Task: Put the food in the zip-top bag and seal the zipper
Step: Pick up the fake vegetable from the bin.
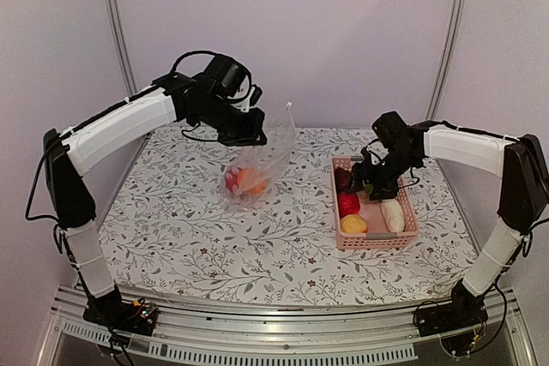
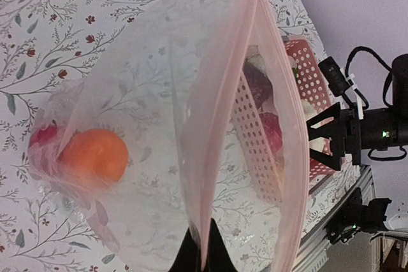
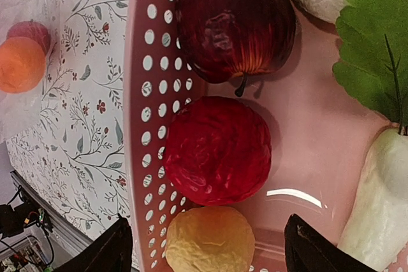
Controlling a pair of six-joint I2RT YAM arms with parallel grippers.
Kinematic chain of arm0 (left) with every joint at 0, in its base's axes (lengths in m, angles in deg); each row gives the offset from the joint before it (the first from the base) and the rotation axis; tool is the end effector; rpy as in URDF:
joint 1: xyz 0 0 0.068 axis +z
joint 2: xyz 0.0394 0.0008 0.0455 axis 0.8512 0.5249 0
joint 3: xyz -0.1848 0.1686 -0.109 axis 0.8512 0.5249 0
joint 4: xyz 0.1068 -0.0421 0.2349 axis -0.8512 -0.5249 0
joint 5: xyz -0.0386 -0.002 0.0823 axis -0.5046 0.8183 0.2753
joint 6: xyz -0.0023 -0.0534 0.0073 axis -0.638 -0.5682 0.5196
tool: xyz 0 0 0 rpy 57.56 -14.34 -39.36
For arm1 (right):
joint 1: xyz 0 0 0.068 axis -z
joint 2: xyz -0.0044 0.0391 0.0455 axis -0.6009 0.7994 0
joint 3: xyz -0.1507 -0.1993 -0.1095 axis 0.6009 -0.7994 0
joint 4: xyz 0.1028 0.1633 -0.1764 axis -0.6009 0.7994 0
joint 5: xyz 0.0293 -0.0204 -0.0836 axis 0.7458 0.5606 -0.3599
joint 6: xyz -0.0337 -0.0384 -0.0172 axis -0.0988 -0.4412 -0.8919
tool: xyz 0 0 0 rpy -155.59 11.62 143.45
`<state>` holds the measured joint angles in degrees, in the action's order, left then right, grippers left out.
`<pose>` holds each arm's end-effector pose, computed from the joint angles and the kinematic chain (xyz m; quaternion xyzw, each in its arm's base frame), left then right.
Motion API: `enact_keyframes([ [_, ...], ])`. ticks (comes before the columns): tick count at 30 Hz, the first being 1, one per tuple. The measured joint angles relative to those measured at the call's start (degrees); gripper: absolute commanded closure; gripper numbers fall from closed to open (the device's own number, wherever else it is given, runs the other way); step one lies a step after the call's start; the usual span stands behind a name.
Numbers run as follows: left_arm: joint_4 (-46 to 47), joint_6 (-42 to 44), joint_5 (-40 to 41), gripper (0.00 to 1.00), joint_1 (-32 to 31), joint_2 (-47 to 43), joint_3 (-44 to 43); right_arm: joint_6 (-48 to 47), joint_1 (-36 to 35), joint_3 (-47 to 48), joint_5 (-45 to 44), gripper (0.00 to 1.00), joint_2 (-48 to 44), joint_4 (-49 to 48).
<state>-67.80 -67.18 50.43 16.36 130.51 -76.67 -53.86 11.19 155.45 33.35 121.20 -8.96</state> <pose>0.3026 -0.2780 0.3508 0.1063 0.9249 -0.2605 0.2557 0.3018 0.1566 0.2312 -0.0306 0.9714 0.2074 0.1114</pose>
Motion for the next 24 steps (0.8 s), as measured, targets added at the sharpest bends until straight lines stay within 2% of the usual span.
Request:
enact_keyframes([
  [15,1.05,-0.04,-0.33,1.0,-0.02,-0.04,3.1,-2.08,0.76,-1.16,4.02,0.2,8.79,-5.33],
  [18,1.29,-0.04,-0.35,1.0,-0.02,-0.09,3.1,-2.32,0.85,-1.4,4.02,0.25,10.03,-6.32],
  [21,1.27,-0.07,-0.35,1.0,-0.02,-0.11,3.1,-2.51,1.09,-1.99,4.0,0.36,10.49,-7.89],
  [24,1.27,-0.07,-0.46,1.0,-0.02,-0.11,3.13,-2.1,1.31,-2.16,3.98,0.41,10.47,-8.87],
])
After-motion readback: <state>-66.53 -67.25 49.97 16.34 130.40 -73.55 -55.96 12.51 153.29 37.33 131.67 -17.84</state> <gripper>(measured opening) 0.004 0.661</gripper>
